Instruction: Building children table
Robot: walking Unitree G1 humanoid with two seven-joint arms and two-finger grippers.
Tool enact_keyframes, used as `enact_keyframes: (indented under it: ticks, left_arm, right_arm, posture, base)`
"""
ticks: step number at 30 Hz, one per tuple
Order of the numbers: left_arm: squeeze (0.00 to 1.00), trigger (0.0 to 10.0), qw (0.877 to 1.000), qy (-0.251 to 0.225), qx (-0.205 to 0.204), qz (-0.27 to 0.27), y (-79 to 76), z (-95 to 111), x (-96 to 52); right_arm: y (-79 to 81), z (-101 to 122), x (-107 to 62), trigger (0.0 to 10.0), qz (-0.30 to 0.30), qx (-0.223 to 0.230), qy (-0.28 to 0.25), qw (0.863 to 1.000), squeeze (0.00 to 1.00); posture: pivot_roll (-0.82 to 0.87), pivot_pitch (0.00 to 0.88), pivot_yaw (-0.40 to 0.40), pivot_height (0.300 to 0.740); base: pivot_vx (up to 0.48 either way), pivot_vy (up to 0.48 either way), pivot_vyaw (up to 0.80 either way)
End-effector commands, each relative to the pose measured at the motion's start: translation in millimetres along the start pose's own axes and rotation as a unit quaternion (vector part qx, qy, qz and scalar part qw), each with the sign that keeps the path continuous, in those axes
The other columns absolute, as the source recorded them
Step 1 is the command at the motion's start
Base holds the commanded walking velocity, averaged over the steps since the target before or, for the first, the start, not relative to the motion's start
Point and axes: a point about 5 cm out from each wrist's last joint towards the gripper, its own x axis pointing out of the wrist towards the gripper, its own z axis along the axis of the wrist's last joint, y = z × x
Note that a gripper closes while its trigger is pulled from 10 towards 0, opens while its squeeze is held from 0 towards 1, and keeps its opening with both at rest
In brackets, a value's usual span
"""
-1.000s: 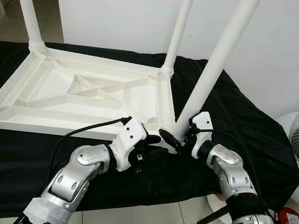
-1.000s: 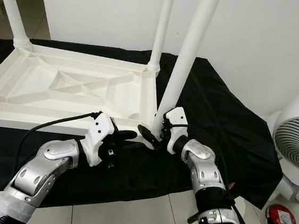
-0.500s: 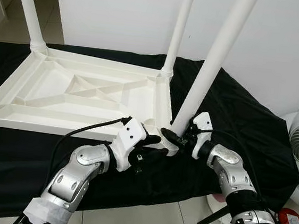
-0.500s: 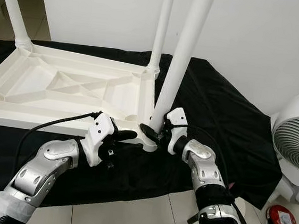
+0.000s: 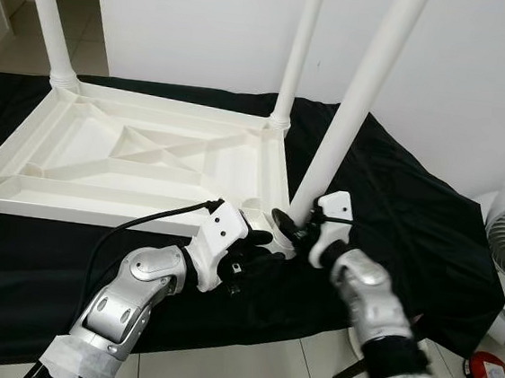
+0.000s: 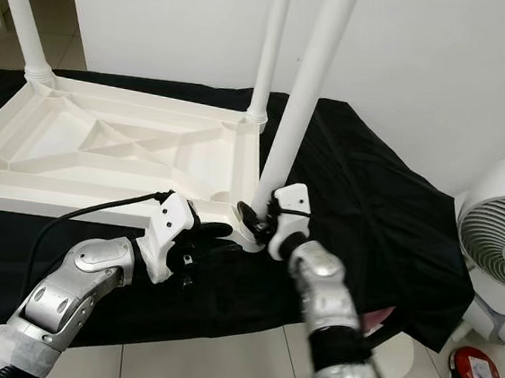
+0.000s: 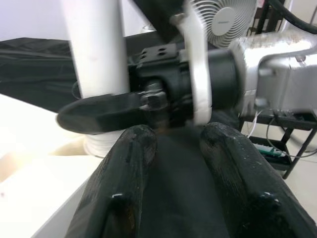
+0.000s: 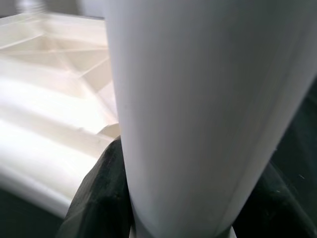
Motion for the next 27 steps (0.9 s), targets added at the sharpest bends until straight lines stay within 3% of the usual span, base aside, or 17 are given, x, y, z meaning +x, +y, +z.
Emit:
enact_keyframes:
  ticks: [1,2,5,7,9,16,17,25,27]
  left_arm:
    - [0.00,10.0,1.000,-0.002,0.001,0.012,-1.1,0.4,1.9]
    - [0.00,10.0,1.000,-0.002,0.001,0.010,-1.9,0.1,2.4]
    - [0.00,10.0,1.000,-0.003,0.000,0.008,-2.7,0.1,2.8]
    - [0.00,10.0,1.000,-0.004,-0.002,0.007,-3.2,0.3,3.7]
    - [0.00,10.0,1.000,-0.005,-0.002,0.006,-3.4,0.3,4.0]
    - [0.00,10.0,1.000,-0.004,-0.002,0.004,-4.1,-0.4,4.9]
    - [0.00,10.0,1.000,-0.005,-0.003,0.006,-3.6,-0.4,4.5]
    - [0.00,10.0,1.000,-0.004,-0.005,0.010,-3.7,-1.0,3.6]
    - [0.00,10.0,1.000,-0.005,-0.005,0.012,-3.4,-1.2,3.4]
  right_arm:
    - [-3.8,3.3,-0.8,10.0,-0.044,-0.013,0.001,0.999,0.00]
    - [0.9,3.9,-2.7,10.0,-0.088,-0.005,-0.002,0.996,0.00]
    - [5.6,5.4,-4.4,10.0,-0.110,0.000,-0.006,0.994,0.00]
    - [21.9,9.0,-3.8,10.0,-0.088,0.005,-0.017,0.996,0.00]
    - [27.9,10.9,-3.5,10.0,-0.074,0.005,-0.020,0.997,0.00]
    - [16.9,13.5,-6.6,10.0,-0.102,0.007,-0.015,0.995,0.00]
    - [15.2,14.5,-7.2,10.0,-0.103,0.012,-0.018,0.994,1.00]
    - [10.7,19.8,-10.6,10.0,-0.104,0.017,-0.025,0.994,1.00]
    - [-1.4,17.7,-12.6,10.0,-0.055,0.003,-0.016,0.998,1.00]
  posture:
    - [0.03,0.018,-0.086,0.740]
    - [0.03,0.018,-0.085,0.740]
    - [0.03,0.018,-0.085,0.740]
    - [0.03,0.018,-0.083,0.740]
    - [0.03,0.018,-0.083,0.740]
    - [0.02,0.023,-0.086,0.740]
    - [0.02,0.025,-0.089,0.740]
    - [0.02,0.029,-0.092,0.740]
    - [0.02,0.032,-0.094,0.740]
  base:
    - [0.000,0.000,0.00]
    - [0.000,0.000,0.00]
    - [0.000,0.000,0.00]
    - [0.000,0.000,0.00]
    - [0.000,0.000,0.00]
    - [0.000,0.000,0.00]
    - [0.000,0.000,0.00]
    - [0.000,0.000,0.00]
    - [0.000,0.000,0.00]
